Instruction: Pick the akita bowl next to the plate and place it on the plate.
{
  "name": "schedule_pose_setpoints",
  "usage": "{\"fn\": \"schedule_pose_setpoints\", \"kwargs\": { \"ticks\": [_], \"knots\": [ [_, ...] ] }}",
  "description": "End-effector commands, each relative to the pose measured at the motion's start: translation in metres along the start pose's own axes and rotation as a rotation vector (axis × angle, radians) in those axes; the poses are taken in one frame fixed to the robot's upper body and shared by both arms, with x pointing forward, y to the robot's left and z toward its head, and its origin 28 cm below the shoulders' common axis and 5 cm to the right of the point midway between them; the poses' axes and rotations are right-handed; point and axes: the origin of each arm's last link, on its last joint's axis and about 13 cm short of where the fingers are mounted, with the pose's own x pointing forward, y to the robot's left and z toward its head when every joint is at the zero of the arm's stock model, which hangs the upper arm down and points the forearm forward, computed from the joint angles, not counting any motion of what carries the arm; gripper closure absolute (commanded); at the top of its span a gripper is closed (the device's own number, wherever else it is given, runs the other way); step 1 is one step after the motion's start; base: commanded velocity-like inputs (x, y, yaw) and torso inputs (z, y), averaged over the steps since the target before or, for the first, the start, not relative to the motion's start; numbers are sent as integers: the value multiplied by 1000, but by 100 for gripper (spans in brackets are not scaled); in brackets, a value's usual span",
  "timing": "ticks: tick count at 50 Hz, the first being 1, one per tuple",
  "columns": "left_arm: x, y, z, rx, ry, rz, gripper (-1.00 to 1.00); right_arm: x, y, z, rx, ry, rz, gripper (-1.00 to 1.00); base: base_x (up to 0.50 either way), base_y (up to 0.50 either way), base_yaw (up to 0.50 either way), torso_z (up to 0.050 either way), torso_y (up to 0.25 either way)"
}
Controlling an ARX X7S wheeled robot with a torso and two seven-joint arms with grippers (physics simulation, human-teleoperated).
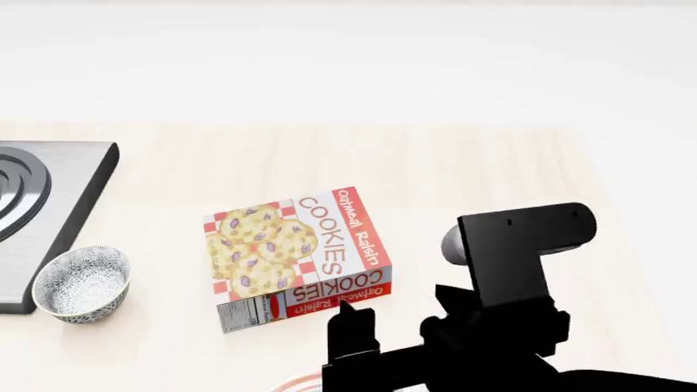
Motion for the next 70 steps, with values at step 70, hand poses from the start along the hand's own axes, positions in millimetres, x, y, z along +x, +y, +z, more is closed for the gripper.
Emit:
{"fn": "schedule_pose_setpoints", "kwargs": {
  "ticks": [70],
  "knots": [
    [0,-1,0,6,-2,-4,-100,8,-28,-94,-205,-628,-463,-100,0,0,0,0,0]
  ]
}}
